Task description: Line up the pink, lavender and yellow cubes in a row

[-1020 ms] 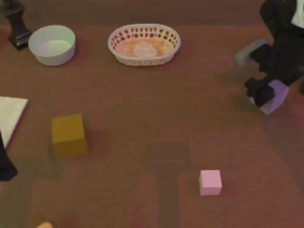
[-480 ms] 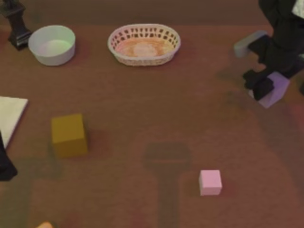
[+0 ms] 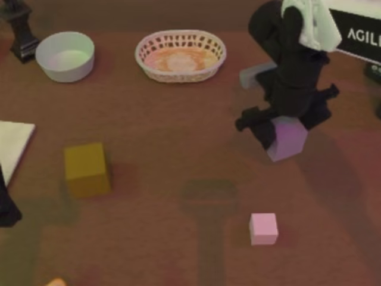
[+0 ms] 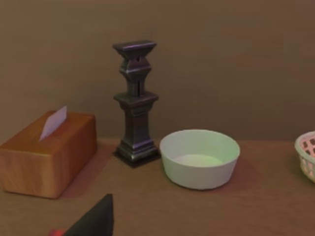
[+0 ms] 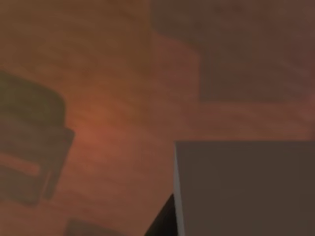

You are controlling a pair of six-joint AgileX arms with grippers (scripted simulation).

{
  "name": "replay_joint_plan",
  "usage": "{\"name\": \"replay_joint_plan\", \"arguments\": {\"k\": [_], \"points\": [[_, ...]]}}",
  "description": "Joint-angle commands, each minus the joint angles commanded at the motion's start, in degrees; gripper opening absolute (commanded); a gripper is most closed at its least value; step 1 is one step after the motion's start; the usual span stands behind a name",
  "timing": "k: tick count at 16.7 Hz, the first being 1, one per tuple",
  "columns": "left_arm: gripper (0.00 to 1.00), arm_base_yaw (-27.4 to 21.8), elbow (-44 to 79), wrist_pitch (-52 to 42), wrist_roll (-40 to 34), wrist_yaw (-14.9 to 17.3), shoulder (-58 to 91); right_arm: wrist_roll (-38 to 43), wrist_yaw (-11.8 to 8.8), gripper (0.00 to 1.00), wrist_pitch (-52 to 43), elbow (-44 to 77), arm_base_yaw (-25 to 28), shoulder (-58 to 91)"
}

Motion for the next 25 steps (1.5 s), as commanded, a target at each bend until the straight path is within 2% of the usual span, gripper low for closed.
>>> {"name": "replay_joint_plan", "arguments": {"k": [6, 10, 18, 25], "points": [[1.0, 0.0, 0.0, 0.0, 0.0, 0.0, 0.0, 31.7, 0.2, 0.0, 1.7, -8.9, 14.8, -6.2], [1.0, 0.0, 0.0, 0.0, 0.0, 0.0, 0.0, 43.4, 0.5, 0.0, 3.1, -13.1, 21.4, -10.1], [1.0, 0.0, 0.0, 0.0, 0.0, 0.0, 0.0, 45.6, 0.6, 0.0, 4.5, -14.7, 22.7, -10.5], [1.0, 0.0, 0.0, 0.0, 0.0, 0.0, 0.0, 46.0, 0.7, 0.0, 17.3, -22.4, 23.0, -5.8]]}}
